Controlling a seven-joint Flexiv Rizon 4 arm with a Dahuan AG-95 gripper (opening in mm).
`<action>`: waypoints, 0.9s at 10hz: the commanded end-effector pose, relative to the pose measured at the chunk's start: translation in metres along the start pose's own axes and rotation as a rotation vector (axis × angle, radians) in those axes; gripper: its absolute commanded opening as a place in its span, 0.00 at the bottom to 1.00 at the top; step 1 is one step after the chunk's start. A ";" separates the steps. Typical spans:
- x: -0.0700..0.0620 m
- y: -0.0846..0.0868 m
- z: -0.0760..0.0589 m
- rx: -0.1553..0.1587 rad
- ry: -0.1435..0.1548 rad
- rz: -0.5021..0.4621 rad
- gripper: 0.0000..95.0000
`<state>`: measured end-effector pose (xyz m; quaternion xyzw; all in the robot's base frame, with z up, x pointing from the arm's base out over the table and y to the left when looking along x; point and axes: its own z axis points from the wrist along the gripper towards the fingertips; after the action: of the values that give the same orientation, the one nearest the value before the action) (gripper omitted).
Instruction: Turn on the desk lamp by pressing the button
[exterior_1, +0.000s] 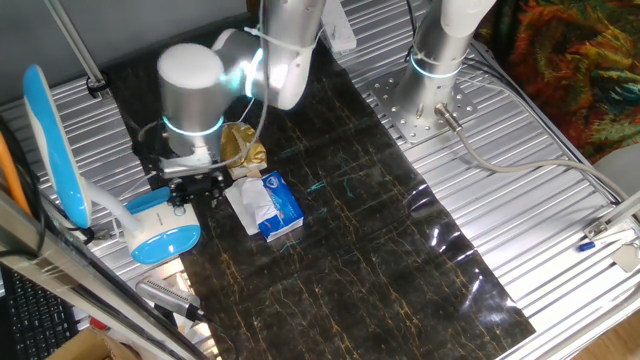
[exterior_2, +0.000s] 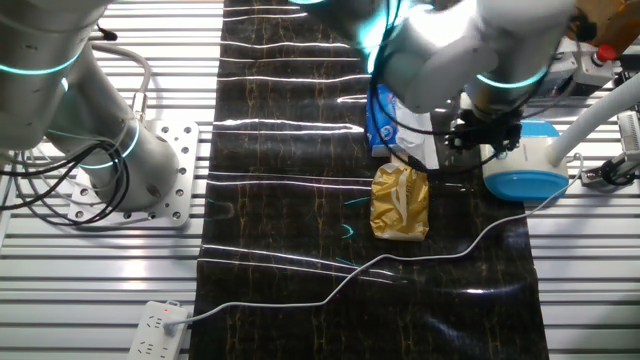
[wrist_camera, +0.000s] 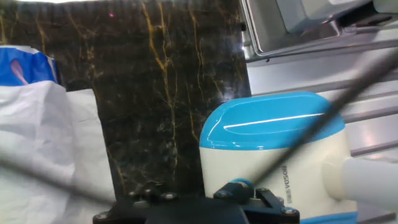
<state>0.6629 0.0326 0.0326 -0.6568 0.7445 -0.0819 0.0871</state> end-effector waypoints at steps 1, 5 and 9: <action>-0.001 -0.012 -0.025 -0.072 0.006 -0.009 0.60; 0.000 -0.014 -0.037 -0.079 0.009 0.036 0.60; 0.000 -0.018 -0.051 -0.080 0.027 0.060 0.60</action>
<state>0.6666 0.0318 0.0882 -0.6333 0.7696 -0.0594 0.0554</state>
